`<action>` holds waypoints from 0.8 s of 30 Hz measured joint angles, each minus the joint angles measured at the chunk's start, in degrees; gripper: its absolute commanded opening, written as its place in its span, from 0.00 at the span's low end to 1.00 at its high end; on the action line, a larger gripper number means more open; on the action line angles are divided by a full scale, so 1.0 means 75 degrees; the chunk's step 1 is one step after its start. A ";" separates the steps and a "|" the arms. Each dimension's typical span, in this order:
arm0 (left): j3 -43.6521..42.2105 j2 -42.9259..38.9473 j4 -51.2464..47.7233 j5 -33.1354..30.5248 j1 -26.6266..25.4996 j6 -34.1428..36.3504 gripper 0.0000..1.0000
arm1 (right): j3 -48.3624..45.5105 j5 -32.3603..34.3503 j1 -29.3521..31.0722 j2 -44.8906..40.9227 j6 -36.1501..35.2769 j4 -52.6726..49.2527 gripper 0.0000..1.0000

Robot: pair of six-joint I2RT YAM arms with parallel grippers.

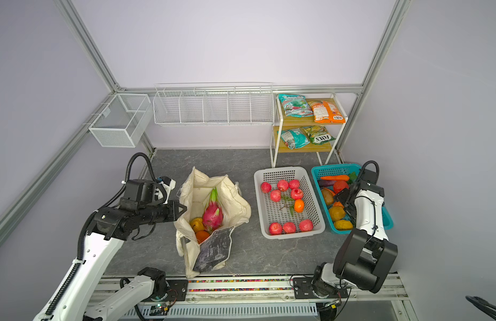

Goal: Place the food into the grocery bag and tie it
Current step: 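Lower the right gripper onto the yellow mango in the teal basket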

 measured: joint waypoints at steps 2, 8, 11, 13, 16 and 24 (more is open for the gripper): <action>0.0000 0.0017 0.0003 -0.0026 0.0000 -0.0003 0.00 | -0.0017 -0.0041 0.0000 0.0187 0.0009 0.0128 0.91; 0.0003 0.0114 0.0003 -0.0067 0.0000 -0.0026 0.00 | -0.0055 -0.0210 -0.0006 0.0662 0.0023 0.0519 0.95; 0.0003 0.0166 0.0006 -0.0064 0.0000 -0.0029 0.00 | -0.0085 -0.0262 -0.0006 0.0764 0.0035 0.0653 0.96; 0.0003 0.0175 0.0003 -0.0067 0.0000 -0.0026 0.00 | -0.0099 -0.0297 -0.0006 0.0813 0.0061 0.0758 0.97; 0.0006 0.0189 0.0003 -0.0067 0.0000 -0.0026 0.00 | -0.0117 -0.0350 0.0000 0.0886 0.0099 0.0889 0.99; 0.0009 0.0201 0.0006 -0.0067 0.0000 -0.0026 0.00 | -0.0134 -0.0358 0.0224 0.1180 0.0201 0.1113 0.93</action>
